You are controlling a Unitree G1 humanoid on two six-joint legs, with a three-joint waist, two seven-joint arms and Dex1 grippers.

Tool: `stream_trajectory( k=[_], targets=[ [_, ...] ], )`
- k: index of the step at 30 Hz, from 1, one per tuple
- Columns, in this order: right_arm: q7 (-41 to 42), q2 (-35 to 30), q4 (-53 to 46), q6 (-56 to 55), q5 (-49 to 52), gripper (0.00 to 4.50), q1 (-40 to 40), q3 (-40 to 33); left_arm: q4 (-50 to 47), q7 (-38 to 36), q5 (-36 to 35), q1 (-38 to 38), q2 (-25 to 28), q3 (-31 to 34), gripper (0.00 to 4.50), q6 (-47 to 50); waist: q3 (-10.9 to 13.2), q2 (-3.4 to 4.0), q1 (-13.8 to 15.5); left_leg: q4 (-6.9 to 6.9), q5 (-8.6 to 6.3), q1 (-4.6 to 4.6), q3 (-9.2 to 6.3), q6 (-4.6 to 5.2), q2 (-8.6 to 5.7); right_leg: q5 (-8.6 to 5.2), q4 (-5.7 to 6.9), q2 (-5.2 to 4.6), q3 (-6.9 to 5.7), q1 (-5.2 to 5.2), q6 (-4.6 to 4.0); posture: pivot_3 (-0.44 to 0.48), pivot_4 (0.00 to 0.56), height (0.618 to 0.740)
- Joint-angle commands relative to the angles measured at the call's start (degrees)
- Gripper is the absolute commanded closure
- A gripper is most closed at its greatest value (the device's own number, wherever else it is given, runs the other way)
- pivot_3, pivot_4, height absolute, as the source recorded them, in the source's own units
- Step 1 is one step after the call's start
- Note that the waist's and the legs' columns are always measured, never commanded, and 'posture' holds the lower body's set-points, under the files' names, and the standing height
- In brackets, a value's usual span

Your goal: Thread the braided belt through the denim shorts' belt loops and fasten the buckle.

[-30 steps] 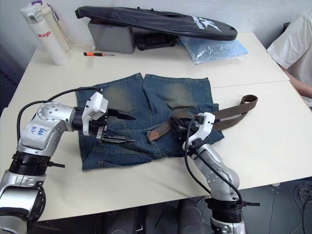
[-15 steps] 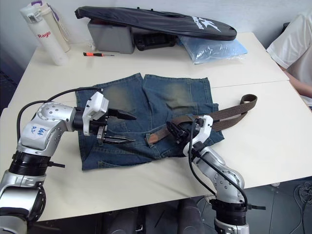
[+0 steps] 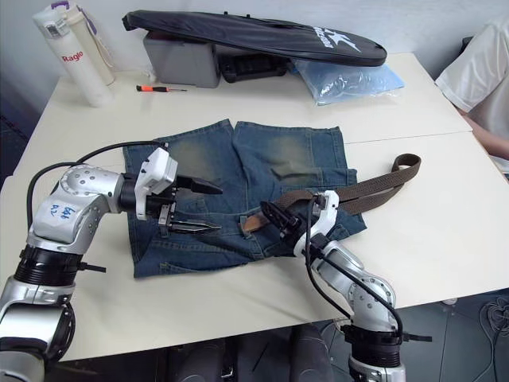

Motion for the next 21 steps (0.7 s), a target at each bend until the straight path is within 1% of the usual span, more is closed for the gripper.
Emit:
stream_trajectory(
  k=[1, 2, 6, 10, 16, 19, 20, 21],
  targets=[
    [0.03, 0.81, -0.87, -0.72, 1.88, 3.66, -0.99, -0.82, -2.15, 0.02, -0.47, -0.83, 0.29, 0.45, 0.00, 0.07, 0.00, 0.00, 0.00, 0.00, 0.00, 0.00, 0.00, 0.00, 0.00, 0.00, 0.00, 0.00, 0.00, 0.00, 0.00, 0.000, 0.150, 0.740],
    [-0.09, 1.20, -0.95, -1.79, 2.15, 4.38, -1.20, -1.78, -2.24, -0.02, -0.53, -0.79, 0.37, 0.48, 0.00, 0.21, 0.00, 0.00, 0.00, 0.00, 0.00, 0.00, 0.00, 0.00, 0.00, 0.00, 0.00, 0.00, 0.00, 0.00, 0.00, 0.000, 0.150, 0.740],
    [-0.77, 1.67, -1.68, -5.03, 3.70, 4.38, -1.96, -5.42, -2.64, -0.07, -0.72, -0.75, 0.50, 0.54, 0.00, 0.83, 0.00, 0.00, 0.03, 0.00, 0.00, 0.00, 0.00, 0.00, 0.00, 0.00, 0.00, 0.00, 0.00, 0.00, 0.00, 0.000, 0.150, 0.740],
    [-1.24, 0.52, -3.25, -6.29, 5.87, 4.38, -1.33, -8.00, -2.72, -0.13, -0.77, -0.87, 0.46, 0.58, 0.00, 1.08, 0.00, 0.00, 0.05, 0.00, 0.00, 0.00, 0.00, 0.00, 0.00, 0.00, 0.01, 0.00, 0.00, 0.00, 0.00, 0.000, 0.150, 0.740],
    [-2.26, -1.13, -5.34, -6.19, 10.94, 4.38, -0.63, -9.37, -3.37, -0.59, -1.44, -1.45, -0.04, 0.09, 0.00, 2.35, 0.00, 0.00, 0.06, 0.00, 0.00, 0.00, 0.00, 0.00, 0.00, 0.00, 0.01, 0.00, 0.00, 0.00, 0.00, 0.000, 0.150, 0.740],
    [-2.16, -2.54, -6.09, -5.73, 13.54, 4.38, -0.14, -9.43, -4.07, 0.69, -2.67, -2.10, -1.56, 0.75, 0.00, 3.94, 0.00, 0.00, 0.11, 0.00, 0.00, 0.01, 0.00, 0.00, 0.00, 0.00, 0.01, 0.00, 0.01, 0.01, 0.00, 0.000, 0.150, 0.740],
    [-2.35, -2.99, -6.35, -5.72, 14.39, 4.50, -0.08, -9.40, -4.19, 1.02, -2.99, -2.32, -1.92, 0.97, 0.51, 4.39, 0.00, 0.00, 0.16, 0.01, 0.00, 0.01, 0.00, 0.00, 0.00, 0.00, 0.01, 0.00, 0.01, 0.01, 0.00, 0.000, 0.150, 0.740],
    [-2.60, -3.50, -6.68, -5.74, 15.29, 4.50, 0.08, -9.43, -4.54, 1.32, -2.85, -2.43, -1.88, 0.90, 0.78, 4.71, 0.00, 0.00, 0.14, 0.01, 0.00, 0.00, 0.00, 0.00, 0.00, 0.00, 0.01, 0.00, 0.01, 0.01, 0.00, 0.000, 0.150, 0.740]
  ],
)
